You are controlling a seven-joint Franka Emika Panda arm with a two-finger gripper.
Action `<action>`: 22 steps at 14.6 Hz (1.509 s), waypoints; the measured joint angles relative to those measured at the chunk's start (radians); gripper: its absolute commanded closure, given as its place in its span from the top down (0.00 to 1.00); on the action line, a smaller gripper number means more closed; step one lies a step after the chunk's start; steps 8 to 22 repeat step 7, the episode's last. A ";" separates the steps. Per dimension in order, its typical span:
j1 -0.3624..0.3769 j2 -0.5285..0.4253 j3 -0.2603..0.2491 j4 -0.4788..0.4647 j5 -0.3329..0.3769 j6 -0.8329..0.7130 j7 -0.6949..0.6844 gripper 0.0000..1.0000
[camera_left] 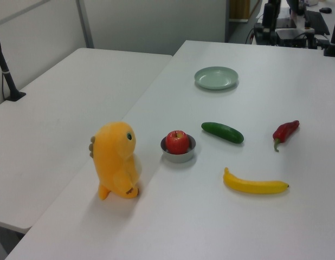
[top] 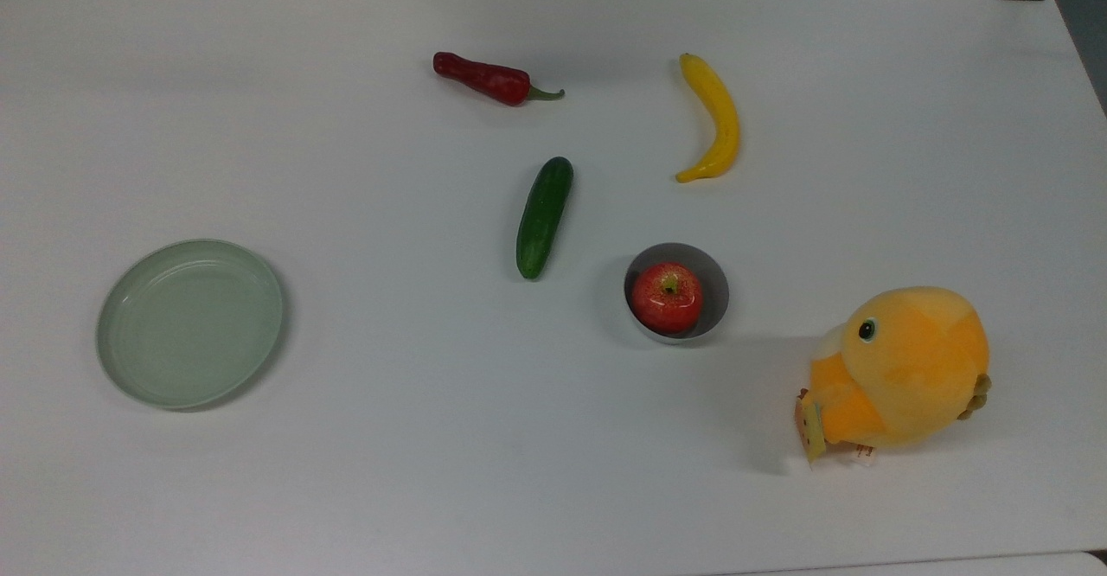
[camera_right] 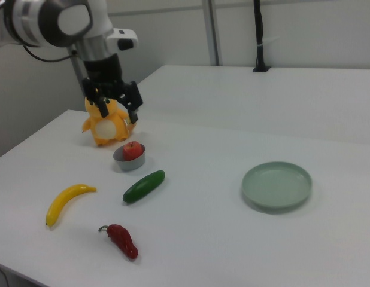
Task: Put the red apple in the bowl
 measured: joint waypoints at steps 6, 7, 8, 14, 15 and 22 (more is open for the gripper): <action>-0.027 0.054 0.015 0.006 0.003 0.062 -0.045 1.00; -0.029 0.054 0.019 0.007 0.004 0.062 -0.045 1.00; -0.029 0.054 0.019 0.007 0.004 0.062 -0.045 1.00; -0.029 0.054 0.019 0.007 0.004 0.062 -0.045 1.00; -0.029 0.054 0.019 0.007 0.004 0.062 -0.045 1.00; -0.029 0.054 0.019 0.007 0.004 0.062 -0.045 1.00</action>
